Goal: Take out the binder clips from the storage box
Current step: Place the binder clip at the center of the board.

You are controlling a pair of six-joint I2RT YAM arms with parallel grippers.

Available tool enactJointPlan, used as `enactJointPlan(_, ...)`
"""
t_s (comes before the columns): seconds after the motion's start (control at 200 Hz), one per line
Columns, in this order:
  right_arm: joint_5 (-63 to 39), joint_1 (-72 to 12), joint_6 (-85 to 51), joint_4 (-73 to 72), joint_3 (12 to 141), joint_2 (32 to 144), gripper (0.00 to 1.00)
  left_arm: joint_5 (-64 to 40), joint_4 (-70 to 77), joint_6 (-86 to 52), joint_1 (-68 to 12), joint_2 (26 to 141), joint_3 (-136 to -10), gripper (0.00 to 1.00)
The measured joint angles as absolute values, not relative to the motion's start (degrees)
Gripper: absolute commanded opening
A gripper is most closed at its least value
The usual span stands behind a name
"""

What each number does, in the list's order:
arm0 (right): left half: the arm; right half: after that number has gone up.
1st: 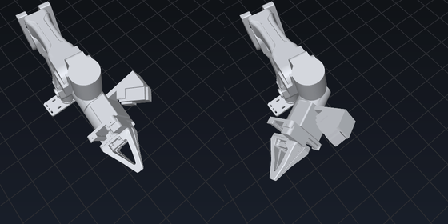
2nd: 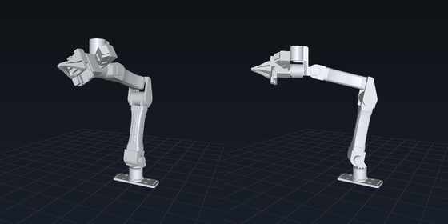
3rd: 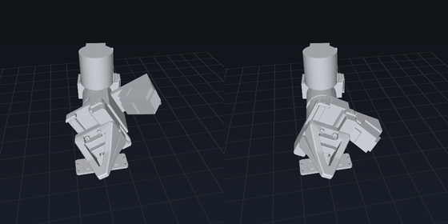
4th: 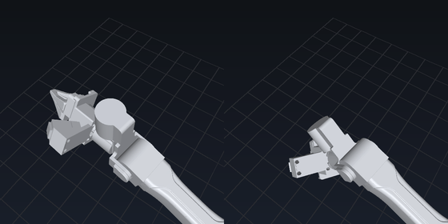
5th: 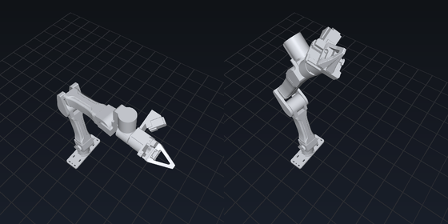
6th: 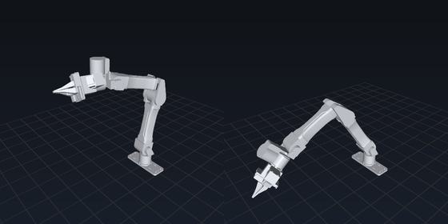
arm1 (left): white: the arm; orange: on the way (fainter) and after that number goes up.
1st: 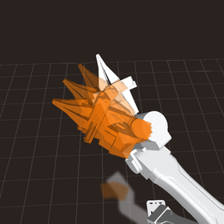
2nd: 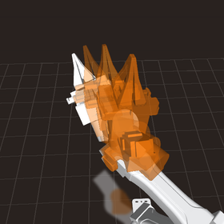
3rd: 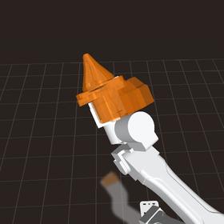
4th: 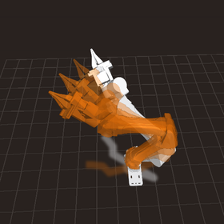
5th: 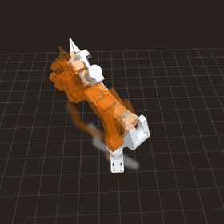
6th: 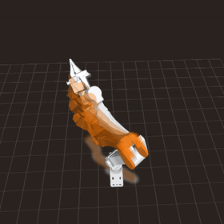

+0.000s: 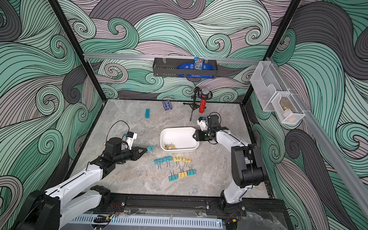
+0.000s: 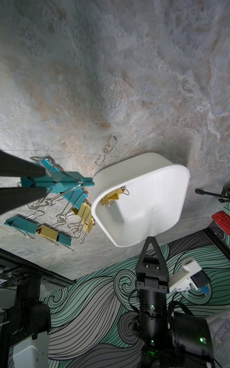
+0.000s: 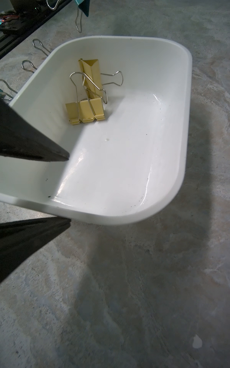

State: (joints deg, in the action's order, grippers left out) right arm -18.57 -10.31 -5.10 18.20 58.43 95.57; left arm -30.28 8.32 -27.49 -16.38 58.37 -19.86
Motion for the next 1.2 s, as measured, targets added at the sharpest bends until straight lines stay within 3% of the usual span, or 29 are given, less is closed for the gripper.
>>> enactJointPlan(0.59,-18.57,-10.33,-5.08,18.2,58.43,95.57,0.47,-34.72,17.85,-33.01,-14.55,66.67,-13.82,0.13)
enactJointPlan(0.71,-18.55,-10.33,-5.08,18.2,58.43,95.57,0.47,-35.09,18.96,-33.3,-14.06,67.68,-13.69,0.2)
enactJointPlan(1.006,-18.55,-10.33,-5.08,18.2,58.41,95.57,0.47,-35.0,19.2,-33.06,-12.97,70.74,-13.23,0.21)
enactJointPlan(1.201,-18.55,-10.33,-5.08,18.2,58.41,95.57,0.47,-33.63,17.72,-32.42,-12.34,70.48,-13.34,0.29)
